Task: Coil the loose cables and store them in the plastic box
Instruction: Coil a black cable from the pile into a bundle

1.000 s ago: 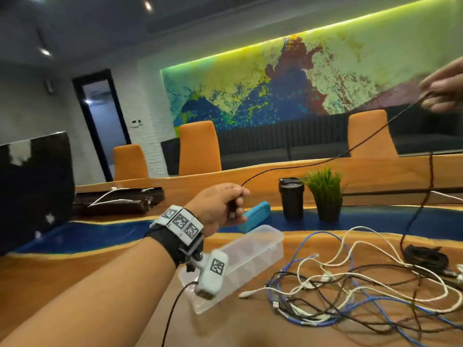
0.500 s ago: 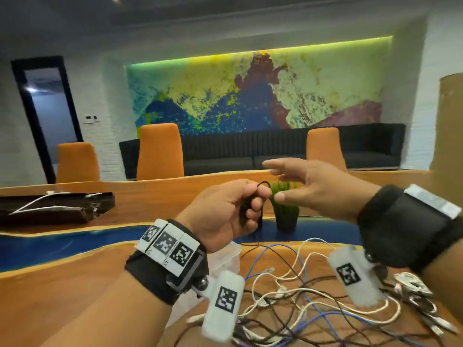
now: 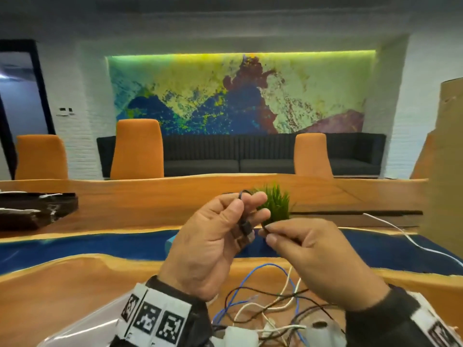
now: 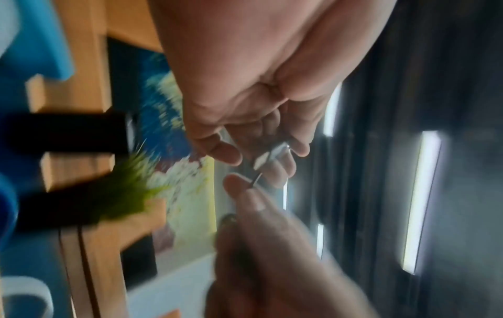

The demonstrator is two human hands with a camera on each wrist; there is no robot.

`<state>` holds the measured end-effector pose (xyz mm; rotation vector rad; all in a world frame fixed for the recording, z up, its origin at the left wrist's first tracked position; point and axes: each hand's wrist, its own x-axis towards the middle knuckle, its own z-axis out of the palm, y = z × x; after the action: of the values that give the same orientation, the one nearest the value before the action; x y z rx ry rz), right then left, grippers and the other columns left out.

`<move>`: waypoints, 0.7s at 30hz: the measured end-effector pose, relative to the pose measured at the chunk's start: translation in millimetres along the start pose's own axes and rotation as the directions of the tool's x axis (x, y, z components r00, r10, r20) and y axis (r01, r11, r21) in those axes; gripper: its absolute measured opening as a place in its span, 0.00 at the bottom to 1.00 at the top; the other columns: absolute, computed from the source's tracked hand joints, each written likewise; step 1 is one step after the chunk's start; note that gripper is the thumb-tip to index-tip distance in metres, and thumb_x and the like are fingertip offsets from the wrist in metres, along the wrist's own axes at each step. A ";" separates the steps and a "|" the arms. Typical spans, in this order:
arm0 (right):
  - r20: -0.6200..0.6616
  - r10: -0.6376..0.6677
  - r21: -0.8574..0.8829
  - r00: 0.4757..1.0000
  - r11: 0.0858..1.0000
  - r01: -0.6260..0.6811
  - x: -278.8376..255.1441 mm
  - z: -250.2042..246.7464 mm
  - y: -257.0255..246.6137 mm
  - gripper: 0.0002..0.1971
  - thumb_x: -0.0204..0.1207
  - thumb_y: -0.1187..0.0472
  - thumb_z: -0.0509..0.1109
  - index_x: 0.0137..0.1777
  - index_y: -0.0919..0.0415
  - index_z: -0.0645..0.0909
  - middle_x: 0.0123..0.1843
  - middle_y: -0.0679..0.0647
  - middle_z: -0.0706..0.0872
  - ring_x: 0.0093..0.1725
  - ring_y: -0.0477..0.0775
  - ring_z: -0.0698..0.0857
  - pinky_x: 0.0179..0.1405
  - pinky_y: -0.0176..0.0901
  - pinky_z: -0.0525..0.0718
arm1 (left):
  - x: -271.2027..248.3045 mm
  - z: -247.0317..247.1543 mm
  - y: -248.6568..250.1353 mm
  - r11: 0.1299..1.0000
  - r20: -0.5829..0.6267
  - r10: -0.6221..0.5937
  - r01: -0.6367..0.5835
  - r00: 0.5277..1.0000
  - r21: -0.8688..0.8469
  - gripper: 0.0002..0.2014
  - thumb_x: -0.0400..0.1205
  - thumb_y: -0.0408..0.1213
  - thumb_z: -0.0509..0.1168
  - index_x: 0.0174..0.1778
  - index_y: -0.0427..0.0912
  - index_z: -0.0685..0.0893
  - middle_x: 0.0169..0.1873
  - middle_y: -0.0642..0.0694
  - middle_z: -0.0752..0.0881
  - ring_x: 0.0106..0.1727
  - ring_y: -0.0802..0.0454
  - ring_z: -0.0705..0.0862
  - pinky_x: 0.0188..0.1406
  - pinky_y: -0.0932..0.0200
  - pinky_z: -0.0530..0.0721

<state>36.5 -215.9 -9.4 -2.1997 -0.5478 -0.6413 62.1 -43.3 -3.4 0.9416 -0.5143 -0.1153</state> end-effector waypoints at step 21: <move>-0.185 -0.056 -0.125 0.981 0.992 0.033 4.7 -22.0 6.1 0.06 0.80 0.57 0.70 0.45 0.52 0.89 0.39 0.44 0.88 0.43 0.43 0.84 0.43 0.46 0.81 | -2.7 10.1 6.3 0.995 0.196 0.023 -0.042 0.980 0.092 0.09 0.81 0.33 0.61 0.44 0.38 0.87 0.55 0.37 0.91 0.42 0.56 0.88 0.39 0.64 0.86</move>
<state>37.7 -235.7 2.8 -2.2142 -0.4717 -0.9178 54.2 -46.2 5.4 1.0207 -0.7210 -0.1553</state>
